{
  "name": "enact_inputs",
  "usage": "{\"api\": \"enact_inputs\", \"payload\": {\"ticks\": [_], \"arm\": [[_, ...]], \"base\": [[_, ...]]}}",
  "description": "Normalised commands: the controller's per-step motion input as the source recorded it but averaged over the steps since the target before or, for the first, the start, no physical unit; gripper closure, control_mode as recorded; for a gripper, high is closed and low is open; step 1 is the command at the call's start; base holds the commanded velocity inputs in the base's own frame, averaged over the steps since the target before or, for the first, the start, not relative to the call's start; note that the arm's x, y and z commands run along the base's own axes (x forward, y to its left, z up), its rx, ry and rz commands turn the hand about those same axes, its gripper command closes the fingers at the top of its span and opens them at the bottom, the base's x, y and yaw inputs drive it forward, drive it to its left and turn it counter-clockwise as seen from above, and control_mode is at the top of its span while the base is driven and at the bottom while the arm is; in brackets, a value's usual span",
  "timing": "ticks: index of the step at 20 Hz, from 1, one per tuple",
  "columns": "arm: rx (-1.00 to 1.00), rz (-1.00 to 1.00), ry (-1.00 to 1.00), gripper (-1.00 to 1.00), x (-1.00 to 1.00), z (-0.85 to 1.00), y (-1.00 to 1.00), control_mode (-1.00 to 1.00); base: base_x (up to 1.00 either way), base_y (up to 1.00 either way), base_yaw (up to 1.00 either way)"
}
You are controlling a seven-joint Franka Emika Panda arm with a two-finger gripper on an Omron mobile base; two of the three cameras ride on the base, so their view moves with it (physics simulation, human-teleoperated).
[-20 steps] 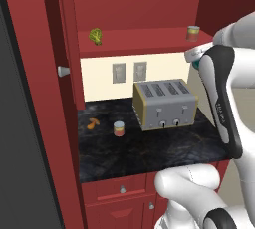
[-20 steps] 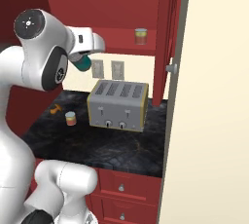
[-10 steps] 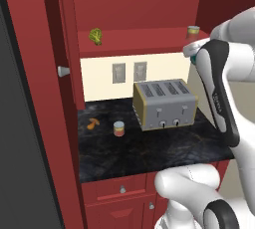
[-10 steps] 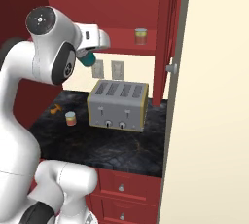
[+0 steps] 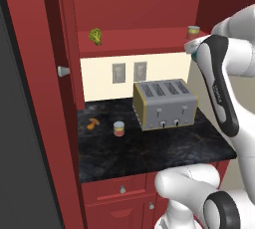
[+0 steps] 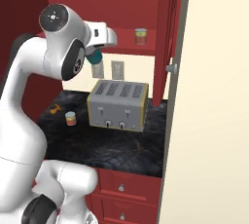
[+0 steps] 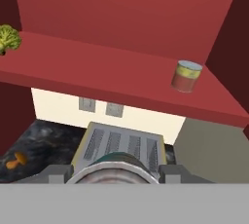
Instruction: Pick the cans from the counter and place them in their designated side in the cabinet.
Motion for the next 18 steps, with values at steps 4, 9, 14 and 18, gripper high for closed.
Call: {"api": "enact_inputs", "payload": {"ticks": [4, 9, 14, 18], "arm": [[0.0, 0.0, 0.0, 1.0, 0.28, 0.0, -0.08, -1.0], [0.0, 0.0, 0.0, 1.0, 0.28, 0.0, -0.08, -1.0], [0.0, 0.0, 0.0, 1.0, 0.34, 0.0, -0.06, -1.0], [0.0, 0.0, 0.0, 1.0, 0.33, 0.0, -0.07, -1.0]], "base": [[0.0, 0.0, 0.0], [0.0, 0.0, 0.0], [0.0, 0.0, 0.0], [0.0, 0.0, 0.0]]}}
